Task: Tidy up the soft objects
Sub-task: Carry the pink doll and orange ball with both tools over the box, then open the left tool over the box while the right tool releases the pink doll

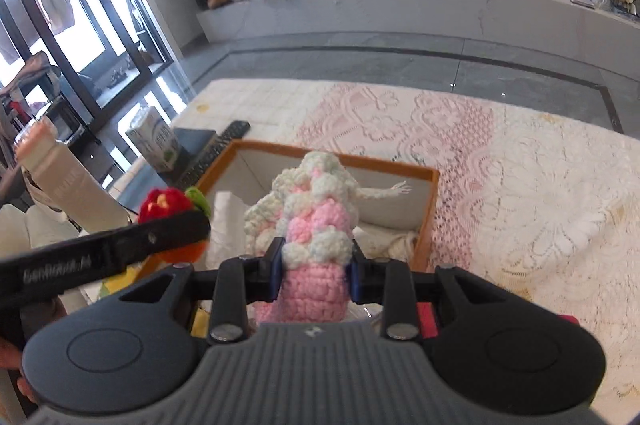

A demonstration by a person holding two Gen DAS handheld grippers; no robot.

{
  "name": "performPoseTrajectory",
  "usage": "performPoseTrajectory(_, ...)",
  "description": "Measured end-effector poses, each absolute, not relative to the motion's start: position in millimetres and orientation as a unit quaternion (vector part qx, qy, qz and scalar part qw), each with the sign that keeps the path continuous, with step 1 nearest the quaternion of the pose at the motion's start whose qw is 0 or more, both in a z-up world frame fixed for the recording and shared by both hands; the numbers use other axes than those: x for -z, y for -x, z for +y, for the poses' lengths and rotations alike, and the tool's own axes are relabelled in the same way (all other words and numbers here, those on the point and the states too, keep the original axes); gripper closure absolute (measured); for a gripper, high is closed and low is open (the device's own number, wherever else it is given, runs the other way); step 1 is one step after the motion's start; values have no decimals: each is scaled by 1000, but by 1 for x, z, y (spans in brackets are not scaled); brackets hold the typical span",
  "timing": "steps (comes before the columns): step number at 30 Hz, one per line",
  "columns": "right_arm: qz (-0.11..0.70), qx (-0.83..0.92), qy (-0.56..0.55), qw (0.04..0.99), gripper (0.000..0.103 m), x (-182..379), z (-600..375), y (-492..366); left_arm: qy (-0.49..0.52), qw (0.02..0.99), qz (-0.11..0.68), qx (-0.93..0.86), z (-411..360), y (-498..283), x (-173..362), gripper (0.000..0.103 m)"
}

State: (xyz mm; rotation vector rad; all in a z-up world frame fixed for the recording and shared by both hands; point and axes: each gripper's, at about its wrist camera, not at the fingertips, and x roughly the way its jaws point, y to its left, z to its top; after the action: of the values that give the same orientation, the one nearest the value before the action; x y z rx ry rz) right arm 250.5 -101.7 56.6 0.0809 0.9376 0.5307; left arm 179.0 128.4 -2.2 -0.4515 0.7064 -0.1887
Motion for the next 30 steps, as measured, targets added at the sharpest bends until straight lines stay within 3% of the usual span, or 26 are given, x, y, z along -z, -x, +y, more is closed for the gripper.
performPoseTrajectory(7,455,-228,-7,861,73,-45,-106,-257,168,923,337,79,126,-175,14,50)
performPoseTrajectory(12,458,-220,-3,862,73,-46,-101,-261,217,909,342,97,139,-174,18,49)
performPoseTrajectory(14,458,-223,5,861,73,-47,-96,-261,210,917,327,90,140,-168,14,43)
performPoseTrajectory(16,457,-227,8,860,73,-49,-91,-260,194,925,316,82,139,-163,10,26)
performPoseTrajectory(19,456,-229,13,860,73,-50,-84,-259,185,935,295,69,139,-157,3,14)
performPoseTrajectory(24,454,-224,18,862,73,-52,-79,-257,199,945,258,40,141,-147,-10,8)
performPoseTrajectory(30,443,-204,82,869,73,-53,-68,-252,202,946,249,49,142,-144,-19,8)
